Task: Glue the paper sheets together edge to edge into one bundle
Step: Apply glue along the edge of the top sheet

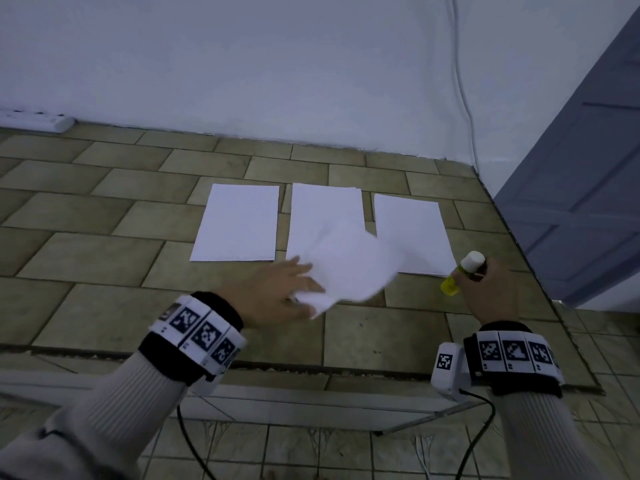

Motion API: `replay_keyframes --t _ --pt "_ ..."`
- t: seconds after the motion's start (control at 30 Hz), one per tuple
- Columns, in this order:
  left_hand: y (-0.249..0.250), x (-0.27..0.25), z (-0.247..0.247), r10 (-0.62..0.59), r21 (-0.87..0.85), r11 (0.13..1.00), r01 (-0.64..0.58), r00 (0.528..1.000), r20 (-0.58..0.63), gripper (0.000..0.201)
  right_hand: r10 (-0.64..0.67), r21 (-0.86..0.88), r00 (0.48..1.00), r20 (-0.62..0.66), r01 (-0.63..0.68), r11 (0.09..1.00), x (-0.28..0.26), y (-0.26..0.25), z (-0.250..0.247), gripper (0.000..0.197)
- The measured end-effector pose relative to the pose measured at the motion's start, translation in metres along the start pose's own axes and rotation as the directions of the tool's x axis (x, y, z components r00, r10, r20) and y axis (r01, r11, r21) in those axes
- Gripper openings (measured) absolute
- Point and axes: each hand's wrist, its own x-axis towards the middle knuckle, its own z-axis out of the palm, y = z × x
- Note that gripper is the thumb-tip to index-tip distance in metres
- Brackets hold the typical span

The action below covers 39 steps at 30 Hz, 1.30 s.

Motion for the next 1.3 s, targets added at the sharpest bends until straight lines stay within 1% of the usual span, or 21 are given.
replay_keyframes --t 0.03,0.1,0.17,0.27,0.33,0.4,0.43,0.47,0.5,0.53,0.57,0.63,0.7,0.8,0.83,0.97,1.03,1.13,1.23,1.3 --pt "0.001 -0.001 0.007 0.015 0.093 0.996 -0.019 0.999 0.044 0.048 0.0 0.005 1.0 0.0 0.0 1.0 0.0 0.001 0.0 0.035" --pt "-0.001 -0.003 0.021 0.006 0.199 0.98 -0.031 0.992 0.126 0.049 -0.005 0.005 1.0 -0.003 0.005 1.0 0.001 0.002 0.001 0.034" --pt "-0.005 -0.006 0.032 -0.003 0.243 0.969 -0.042 0.983 0.184 0.054 -0.008 -0.005 1.0 -0.006 0.008 1.0 0.002 0.003 0.002 0.033" --pt "-0.009 -0.009 0.041 0.007 0.243 0.968 -0.059 0.977 0.211 0.063 -0.011 -0.002 1.0 -0.008 0.011 1.0 0.002 0.003 0.002 0.031" --pt "-0.01 -0.011 0.041 0.01 0.182 0.982 -0.042 0.985 0.172 0.061 -0.005 0.004 1.0 0.014 0.005 1.0 0.002 0.003 0.002 0.032" --pt "-0.01 -0.013 0.041 -0.017 0.102 0.995 0.011 0.998 0.062 0.055 -0.004 -0.001 0.999 0.039 0.004 1.0 0.001 0.004 0.002 0.035" --pt "-0.009 -0.013 0.042 -0.061 0.087 0.994 0.061 0.998 0.002 0.056 -0.008 -0.002 0.999 0.043 0.008 1.0 0.001 0.004 0.003 0.037" --pt "-0.008 -0.013 0.043 -0.128 0.089 0.987 0.131 0.991 -0.045 0.065 -0.012 -0.001 0.999 0.043 0.012 1.0 0.0 0.005 0.003 0.038" --pt "-0.006 -0.013 0.045 -0.197 0.104 0.973 0.205 0.977 -0.086 0.08 -0.016 0.003 0.999 0.041 0.015 1.0 0.0 0.006 0.003 0.039" --pt "-0.005 -0.013 0.047 -0.257 0.134 0.953 0.271 0.96 -0.109 0.09 -0.017 0.009 0.999 0.041 0.016 1.0 0.0 0.006 0.004 0.04" --pt "-0.004 -0.012 0.049 -0.3 0.17 0.933 0.318 0.946 -0.122 0.091 -0.018 0.018 0.999 0.046 0.017 1.0 0.0 0.006 0.004 0.041" --pt "-0.002 -0.012 0.052 -0.328 0.228 0.908 0.352 0.935 -0.136 0.083 -0.028 0.037 0.997 0.067 0.025 0.999 -0.001 0.006 0.005 0.044" --pt "-0.005 -0.012 0.054 -0.306 0.268 0.905 0.332 0.943 -0.134 0.084 -0.034 0.082 0.995 0.092 0.027 0.996 -0.003 0.004 0.007 0.046" --pt "-0.018 -0.013 0.059 -0.252 0.282 0.917 0.283 0.957 -0.142 0.103 -0.069 0.167 0.988 0.142 0.045 0.985 -0.009 -0.002 0.011 0.049" --pt "-0.021 -0.014 0.06 -0.238 0.283 0.92 0.27 0.961 -0.142 0.106 -0.095 0.192 0.982 0.166 0.062 0.979 -0.011 -0.004 0.012 0.047" --pt "-0.033 -0.017 0.066 -0.16 0.224 0.951 0.211 0.961 -0.227 0.101 -0.233 0.291 0.938 0.259 0.154 0.944 -0.025 -0.022 0.019 0.029" --pt "-0.038 -0.017 0.071 -0.133 0.211 0.959 0.192 0.956 -0.263 0.106 -0.302 0.341 0.91 0.284 0.198 0.919 -0.032 -0.034 0.025 0.023" --pt "-0.043 -0.015 0.08 -0.124 0.19 0.964 0.187 0.945 -0.302 0.106 -0.349 0.376 0.879 0.326 0.218 0.901 -0.038 -0.05 0.04 0.029" --pt "-0.044 -0.015 0.085 -0.124 0.158 0.97 0.183 0.937 -0.326 0.105 -0.328 0.409 0.88 0.343 0.174 0.896 -0.041 -0.065 0.06 0.039" --pt "-0.045 -0.015 0.087 -0.122 0.148 0.973 0.179 0.936 -0.33 0.105 -0.333 0.428 0.887 0.32 0.178 0.886 -0.043 -0.077 0.071 0.04"
